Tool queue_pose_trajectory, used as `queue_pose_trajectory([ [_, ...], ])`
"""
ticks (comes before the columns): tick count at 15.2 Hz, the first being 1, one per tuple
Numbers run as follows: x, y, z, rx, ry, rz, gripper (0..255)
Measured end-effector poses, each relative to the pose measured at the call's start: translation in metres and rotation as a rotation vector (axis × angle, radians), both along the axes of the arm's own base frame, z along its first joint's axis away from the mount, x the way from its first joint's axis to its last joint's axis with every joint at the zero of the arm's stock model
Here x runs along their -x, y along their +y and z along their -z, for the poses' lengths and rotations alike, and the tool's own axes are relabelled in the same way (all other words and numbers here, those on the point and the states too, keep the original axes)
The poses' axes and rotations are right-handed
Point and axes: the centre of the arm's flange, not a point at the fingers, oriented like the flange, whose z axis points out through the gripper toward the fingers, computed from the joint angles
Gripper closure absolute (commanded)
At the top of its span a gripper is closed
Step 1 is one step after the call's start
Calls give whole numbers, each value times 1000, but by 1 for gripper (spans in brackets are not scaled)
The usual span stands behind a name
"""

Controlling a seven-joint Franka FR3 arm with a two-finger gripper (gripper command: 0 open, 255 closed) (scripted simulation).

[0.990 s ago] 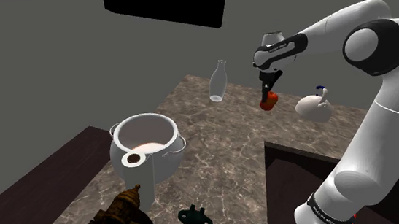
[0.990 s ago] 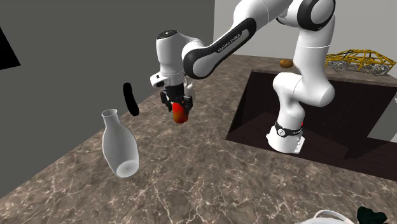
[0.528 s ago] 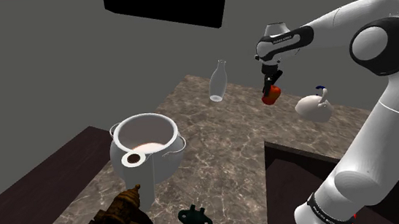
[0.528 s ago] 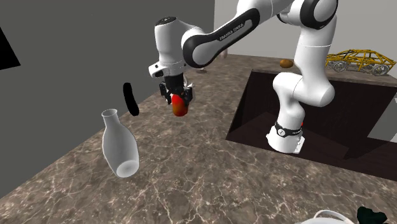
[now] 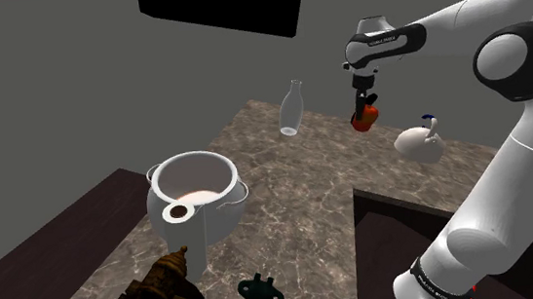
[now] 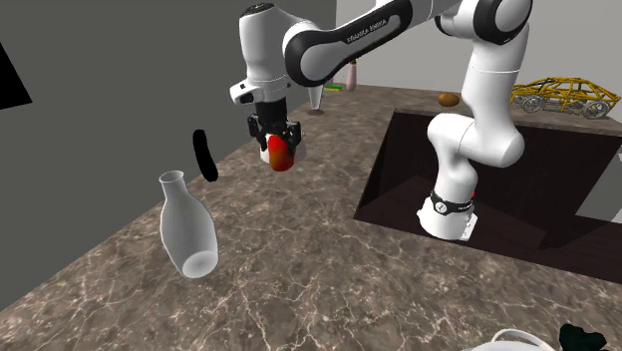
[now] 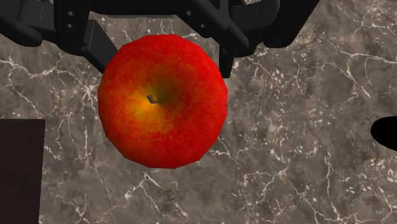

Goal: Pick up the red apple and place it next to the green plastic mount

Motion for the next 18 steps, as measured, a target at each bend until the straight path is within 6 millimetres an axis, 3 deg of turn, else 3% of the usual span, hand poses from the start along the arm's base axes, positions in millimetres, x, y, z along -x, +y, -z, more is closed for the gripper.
queue_pose_trajectory([
  [10,1,0,-51,0,0,0,255],
  [13,6,27,-57,0,0,-1,255],
  [18,10,92,-56,-1,1,-1,255],
])
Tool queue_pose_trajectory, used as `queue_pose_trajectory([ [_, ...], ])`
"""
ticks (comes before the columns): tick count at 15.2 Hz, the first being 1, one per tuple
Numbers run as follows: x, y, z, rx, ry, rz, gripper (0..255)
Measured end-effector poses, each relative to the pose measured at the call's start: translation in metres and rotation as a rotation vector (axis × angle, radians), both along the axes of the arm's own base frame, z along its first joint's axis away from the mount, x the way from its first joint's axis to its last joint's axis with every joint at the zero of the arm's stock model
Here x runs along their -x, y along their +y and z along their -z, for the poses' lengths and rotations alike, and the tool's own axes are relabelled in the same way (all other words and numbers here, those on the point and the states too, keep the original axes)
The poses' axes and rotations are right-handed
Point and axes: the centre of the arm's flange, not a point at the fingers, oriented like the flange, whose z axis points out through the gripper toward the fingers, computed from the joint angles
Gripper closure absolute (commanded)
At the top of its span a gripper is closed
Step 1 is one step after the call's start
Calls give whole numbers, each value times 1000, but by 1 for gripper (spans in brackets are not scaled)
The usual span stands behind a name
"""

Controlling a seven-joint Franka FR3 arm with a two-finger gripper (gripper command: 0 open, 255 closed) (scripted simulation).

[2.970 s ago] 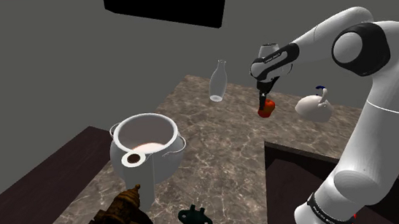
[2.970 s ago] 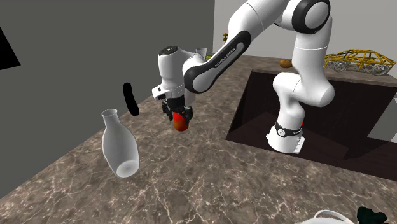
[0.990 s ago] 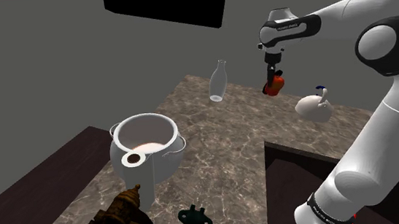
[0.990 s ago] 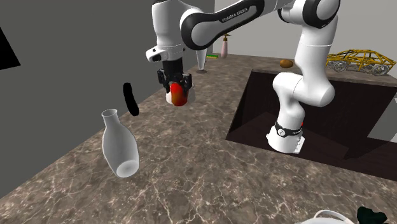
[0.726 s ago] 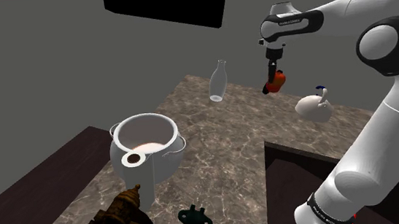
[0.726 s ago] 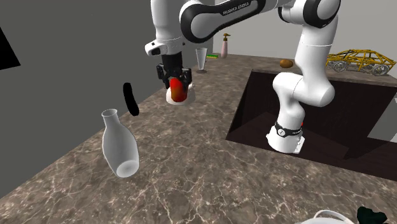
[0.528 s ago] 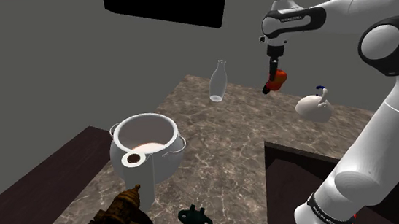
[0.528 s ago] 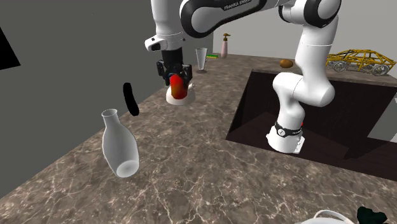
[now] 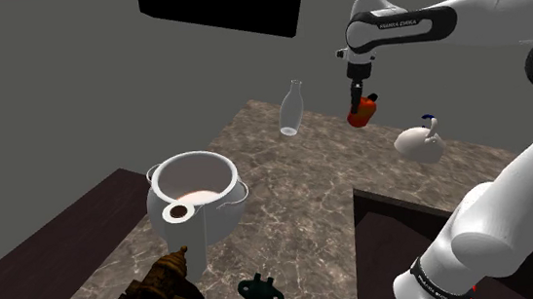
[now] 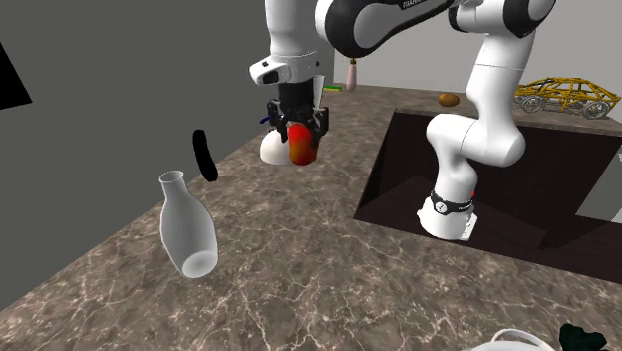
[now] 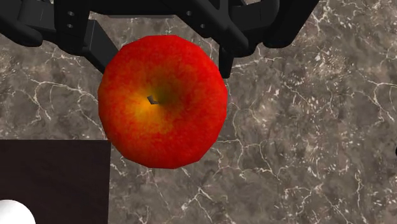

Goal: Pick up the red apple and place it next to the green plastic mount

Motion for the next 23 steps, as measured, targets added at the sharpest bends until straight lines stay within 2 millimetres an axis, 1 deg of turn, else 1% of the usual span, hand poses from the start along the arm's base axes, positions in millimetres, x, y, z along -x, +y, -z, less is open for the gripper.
queue_pose_trajectory([
  [3,6,41,-2,0,-1,0,255],
  [4,6,53,1,0,-1,0,255],
  [5,7,65,-1,0,-1,0,255],
  [6,13,77,-2,1,0,0,255],
  [7,13,90,-2,0,-1,1,255],
  [10,18,134,-2,1,0,0,255],
  [11,22,146,-1,1,-1,0,255],
  [16,28,206,0,1,-1,0,255],
  [17,31,222,-1,1,-1,-1,255],
  [19,34,246,-2,1,-1,0,255],
  [21,36,278,-4,1,-1,0,255],
  [23,39,299,-4,1,-1,0,255],
])
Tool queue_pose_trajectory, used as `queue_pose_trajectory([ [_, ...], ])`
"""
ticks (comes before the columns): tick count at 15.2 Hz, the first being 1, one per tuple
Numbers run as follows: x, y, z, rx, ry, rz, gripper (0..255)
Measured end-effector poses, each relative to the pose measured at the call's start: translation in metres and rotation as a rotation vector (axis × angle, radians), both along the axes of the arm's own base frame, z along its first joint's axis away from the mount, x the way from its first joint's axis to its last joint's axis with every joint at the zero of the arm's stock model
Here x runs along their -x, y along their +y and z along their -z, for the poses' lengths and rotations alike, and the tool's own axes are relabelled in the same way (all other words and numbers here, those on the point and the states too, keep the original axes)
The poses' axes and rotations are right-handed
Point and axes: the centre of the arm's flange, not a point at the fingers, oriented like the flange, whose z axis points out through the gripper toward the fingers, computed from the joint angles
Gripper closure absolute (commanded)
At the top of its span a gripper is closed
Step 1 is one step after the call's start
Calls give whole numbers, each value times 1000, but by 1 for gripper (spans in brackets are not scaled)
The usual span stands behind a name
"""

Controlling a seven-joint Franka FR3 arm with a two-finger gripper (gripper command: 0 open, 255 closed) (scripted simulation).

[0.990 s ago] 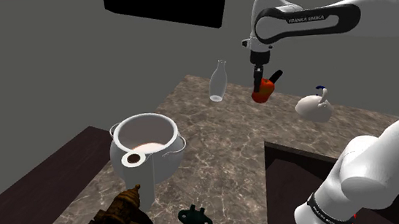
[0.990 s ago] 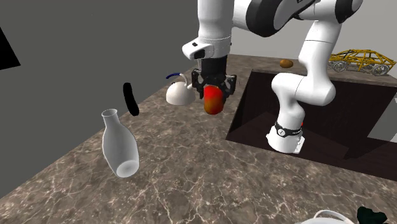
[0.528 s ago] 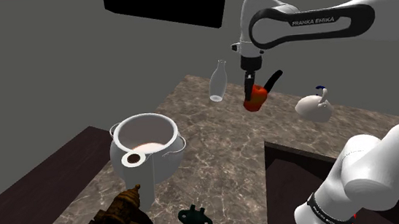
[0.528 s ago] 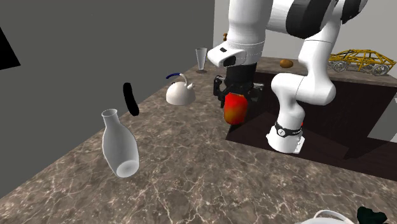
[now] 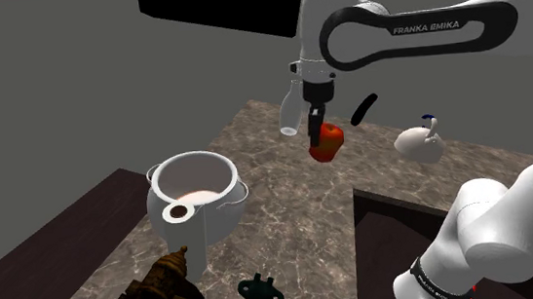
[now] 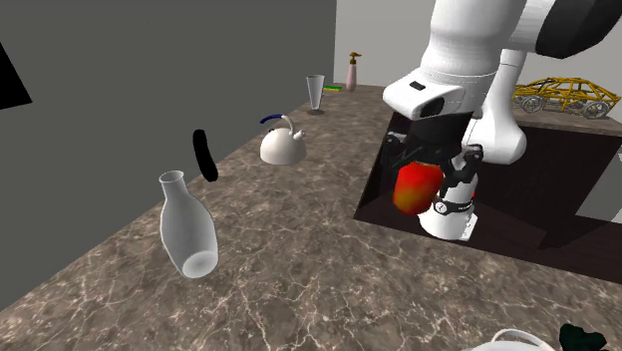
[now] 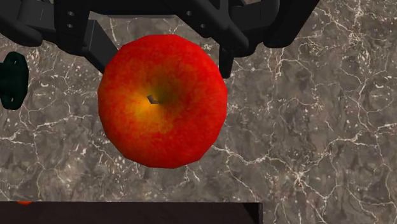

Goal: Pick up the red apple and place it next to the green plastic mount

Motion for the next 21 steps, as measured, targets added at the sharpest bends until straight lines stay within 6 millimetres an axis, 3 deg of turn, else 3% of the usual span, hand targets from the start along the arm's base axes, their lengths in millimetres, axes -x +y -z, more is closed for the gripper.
queue_pose_trajectory([
  [13,24,171,2,0,0,0,255],
  [16,24,181,13,0,1,1,255],
  [21,23,181,39,0,1,1,255],
])
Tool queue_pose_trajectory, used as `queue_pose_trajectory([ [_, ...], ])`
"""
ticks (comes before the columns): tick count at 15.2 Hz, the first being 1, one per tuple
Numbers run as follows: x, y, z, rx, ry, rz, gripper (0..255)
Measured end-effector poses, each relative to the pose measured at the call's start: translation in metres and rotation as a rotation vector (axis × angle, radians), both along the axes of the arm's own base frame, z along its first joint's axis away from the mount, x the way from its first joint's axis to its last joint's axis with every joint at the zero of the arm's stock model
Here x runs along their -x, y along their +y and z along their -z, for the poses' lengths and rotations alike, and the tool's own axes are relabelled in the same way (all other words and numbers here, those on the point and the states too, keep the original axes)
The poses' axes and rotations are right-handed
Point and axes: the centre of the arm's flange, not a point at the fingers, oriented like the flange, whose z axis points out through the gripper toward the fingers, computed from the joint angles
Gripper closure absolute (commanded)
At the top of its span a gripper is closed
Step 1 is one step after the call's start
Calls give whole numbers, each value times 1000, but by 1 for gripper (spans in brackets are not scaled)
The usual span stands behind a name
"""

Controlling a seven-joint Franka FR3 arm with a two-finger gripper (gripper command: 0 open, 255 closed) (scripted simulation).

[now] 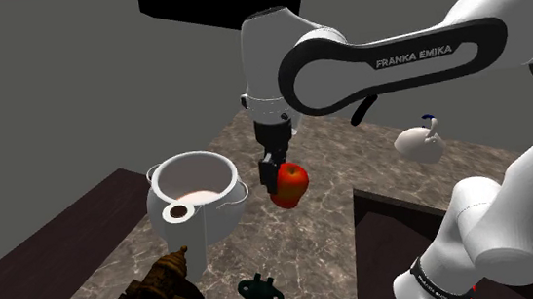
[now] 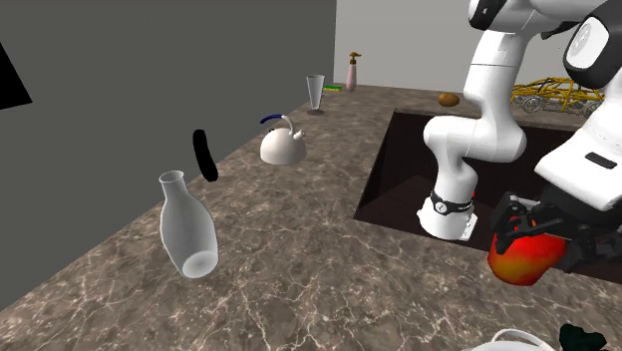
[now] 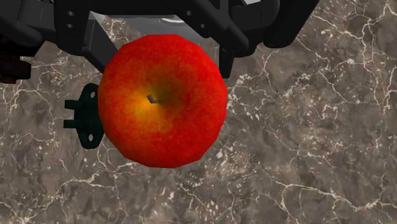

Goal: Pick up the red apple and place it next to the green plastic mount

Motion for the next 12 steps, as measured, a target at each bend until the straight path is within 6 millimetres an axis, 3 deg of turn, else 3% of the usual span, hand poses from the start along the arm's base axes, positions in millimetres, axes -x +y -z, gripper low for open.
queue_pose_trajectory([
  [12,1,2,63,0,0,0,255],
])
